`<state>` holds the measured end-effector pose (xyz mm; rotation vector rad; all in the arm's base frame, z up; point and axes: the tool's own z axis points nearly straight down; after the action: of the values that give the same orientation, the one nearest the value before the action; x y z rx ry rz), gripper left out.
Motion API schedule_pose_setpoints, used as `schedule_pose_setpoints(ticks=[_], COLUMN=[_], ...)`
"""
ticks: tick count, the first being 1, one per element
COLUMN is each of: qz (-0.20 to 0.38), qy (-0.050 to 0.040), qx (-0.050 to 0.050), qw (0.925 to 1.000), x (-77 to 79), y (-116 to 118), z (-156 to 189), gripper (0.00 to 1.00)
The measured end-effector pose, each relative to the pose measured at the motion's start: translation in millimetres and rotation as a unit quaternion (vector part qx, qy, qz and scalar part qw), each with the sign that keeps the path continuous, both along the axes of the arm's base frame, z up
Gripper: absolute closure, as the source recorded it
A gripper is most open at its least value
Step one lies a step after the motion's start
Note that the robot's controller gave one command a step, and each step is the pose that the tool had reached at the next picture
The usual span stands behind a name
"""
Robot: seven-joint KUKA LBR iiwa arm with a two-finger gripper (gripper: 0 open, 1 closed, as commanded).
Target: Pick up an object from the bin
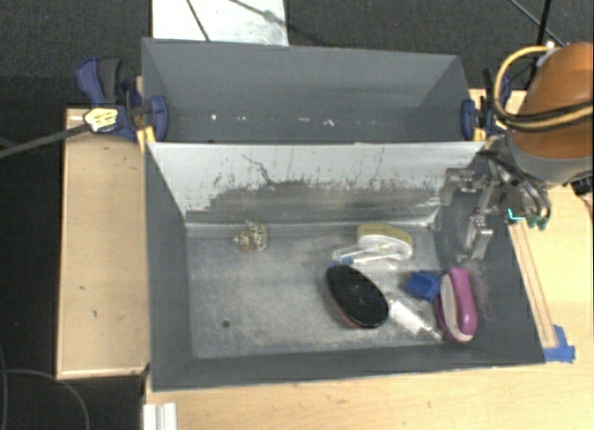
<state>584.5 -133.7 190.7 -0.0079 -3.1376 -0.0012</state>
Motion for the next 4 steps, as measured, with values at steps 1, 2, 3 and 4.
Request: schedule_pose_setpoints(ticks=[1,2,3,4], qz=[-0.104,-0.238,-0.237,-0.227], qy=[0.0000,-0.0014,-0.0014,-0.0072], qx=[0.001,0.000,-0.001,0.000], qw=[0.9946,0.9712,0.9716,0.9740], x=[-30.9,-39.1,-39.2,-41.5], y=[28,88,86,87], z=[-121,-121,-120,15], gripper=[0.00,0.00,1.00,1.00])
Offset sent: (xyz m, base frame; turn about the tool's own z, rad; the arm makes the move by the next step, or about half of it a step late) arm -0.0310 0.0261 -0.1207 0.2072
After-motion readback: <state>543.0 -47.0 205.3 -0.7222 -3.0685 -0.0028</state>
